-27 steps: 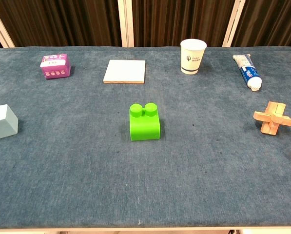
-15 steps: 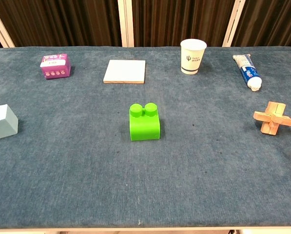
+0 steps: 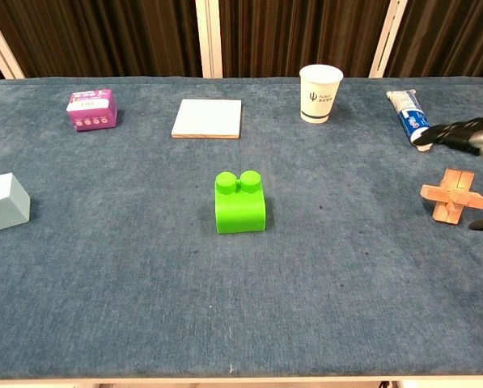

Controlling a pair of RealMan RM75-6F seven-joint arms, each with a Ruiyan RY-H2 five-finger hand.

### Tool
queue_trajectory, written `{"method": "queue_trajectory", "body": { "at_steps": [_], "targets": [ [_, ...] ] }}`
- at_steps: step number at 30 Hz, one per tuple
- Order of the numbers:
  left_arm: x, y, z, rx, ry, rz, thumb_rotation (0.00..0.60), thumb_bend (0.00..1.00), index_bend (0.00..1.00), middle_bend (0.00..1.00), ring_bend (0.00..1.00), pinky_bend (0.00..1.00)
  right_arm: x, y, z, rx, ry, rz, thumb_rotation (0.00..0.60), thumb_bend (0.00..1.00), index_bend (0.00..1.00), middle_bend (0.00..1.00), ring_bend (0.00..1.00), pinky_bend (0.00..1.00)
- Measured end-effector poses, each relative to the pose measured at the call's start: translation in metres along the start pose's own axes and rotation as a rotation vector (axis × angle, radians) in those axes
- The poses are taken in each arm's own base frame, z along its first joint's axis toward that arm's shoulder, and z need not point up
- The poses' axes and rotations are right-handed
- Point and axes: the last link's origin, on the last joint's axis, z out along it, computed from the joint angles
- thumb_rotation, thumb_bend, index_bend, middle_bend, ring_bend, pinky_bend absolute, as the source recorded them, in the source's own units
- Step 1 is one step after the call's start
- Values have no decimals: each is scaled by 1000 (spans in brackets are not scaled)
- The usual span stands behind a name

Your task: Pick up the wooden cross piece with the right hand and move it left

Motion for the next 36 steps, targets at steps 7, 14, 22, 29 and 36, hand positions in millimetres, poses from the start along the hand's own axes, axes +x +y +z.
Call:
{"method": "queue_trajectory", "body": {
  "at_steps": [7,14,22,29,36],
  "targets": [
    [4,-3,-5,-10,12,-19,600,171,0,0,0,0,-6,-5,13,-12,-26,-27,600,367,433,303,174,171],
    [4,-3,-6,-13,10,-23,600,171,0,0,0,0,-5,-4,18,-40,8,-23,600,383,617,420,377,483],
    [4,-3,-6,-6,11,-25,600,171,0,0,0,0,4,-5,20,-47,89,-20,600,412,748,525,506,618],
    [4,-2,-5,-10,6,-26,600,171,0,0,0,0,35,-22,42,8,158,18,600,412,750,526,508,622],
    [5,-3,-3,-16,2,-19,600,171,0,0,0,0,90,-84,101,121,239,53,600,412,749,527,508,622]
  ]
}}
